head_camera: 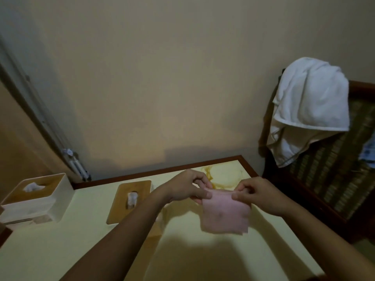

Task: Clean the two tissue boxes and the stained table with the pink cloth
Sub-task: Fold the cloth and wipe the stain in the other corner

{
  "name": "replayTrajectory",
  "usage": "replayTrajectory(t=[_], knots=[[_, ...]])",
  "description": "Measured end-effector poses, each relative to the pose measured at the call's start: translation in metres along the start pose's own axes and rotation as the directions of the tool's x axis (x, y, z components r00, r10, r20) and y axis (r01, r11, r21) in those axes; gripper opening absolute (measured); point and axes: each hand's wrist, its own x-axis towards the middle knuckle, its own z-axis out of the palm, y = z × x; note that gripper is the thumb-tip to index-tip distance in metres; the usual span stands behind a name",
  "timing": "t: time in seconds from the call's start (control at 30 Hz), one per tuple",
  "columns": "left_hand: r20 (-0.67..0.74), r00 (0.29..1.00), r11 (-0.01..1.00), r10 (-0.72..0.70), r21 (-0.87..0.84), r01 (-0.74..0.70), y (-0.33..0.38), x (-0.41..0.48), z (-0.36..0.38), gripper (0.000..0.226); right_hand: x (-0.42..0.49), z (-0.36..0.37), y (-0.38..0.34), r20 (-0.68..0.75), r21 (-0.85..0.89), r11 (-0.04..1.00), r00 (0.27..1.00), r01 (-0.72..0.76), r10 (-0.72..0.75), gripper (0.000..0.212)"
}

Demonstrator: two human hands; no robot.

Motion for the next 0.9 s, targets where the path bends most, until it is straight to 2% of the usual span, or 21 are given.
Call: replayTrajectory(t=[0.13,0.2,0.23,0.27,0.37,0.47,0.6,0.8,0.9], knots=[[-0.111,0.992,0.993,-0.058,-0.109,0.046,-0.036,0.058,0.028,0.018,0.029,0.000,0.047,-0.101,-0.044,0.987,0.984,-0.154,0.149,0.003],[-0.241,0.966,0.994,-0.096,-0.065,0.083,-0.061,0.082,0.041,0.018,0.041,0.019,0.067,-0.231,-0.175,0.940,0.940,-0.294,0.251,0.032],[-0.315,0.944,0.995,-0.102,-0.013,0.104,-0.075,0.091,0.046,0.020,0.044,0.034,0.075,-0.278,-0.281,0.900,0.926,-0.332,0.255,0.045],[-0.386,0.917,0.990,-0.100,0.053,0.130,-0.088,0.097,0.050,0.023,0.047,0.052,0.082,-0.281,-0.362,0.872,0.931,-0.328,0.234,0.053],[-0.525,0.849,0.951,-0.058,0.231,0.208,-0.131,0.103,0.053,0.029,0.046,0.106,0.092,-0.104,-0.518,0.829,0.977,-0.213,0.186,0.067],[-0.537,0.843,0.862,-0.032,0.413,0.296,-0.164,0.106,0.048,0.036,0.040,0.137,0.108,-0.115,-0.658,0.732,0.984,-0.178,0.136,0.065],[-0.518,0.855,0.733,-0.004,0.580,0.355,-0.179,0.110,0.040,0.045,0.045,0.131,0.135,-0.241,-0.660,0.694,0.956,-0.286,0.164,0.069],[-0.622,0.778,0.706,0.083,0.588,0.395,-0.193,0.119,0.048,0.042,0.083,0.098,0.154,-0.220,-0.617,0.711,0.941,-0.338,0.256,0.098],[-0.664,0.744,0.768,0.077,0.515,0.380,-0.199,0.121,0.046,0.041,0.116,0.085,0.166,-0.251,-0.593,0.708,0.923,-0.384,0.290,0.077]])
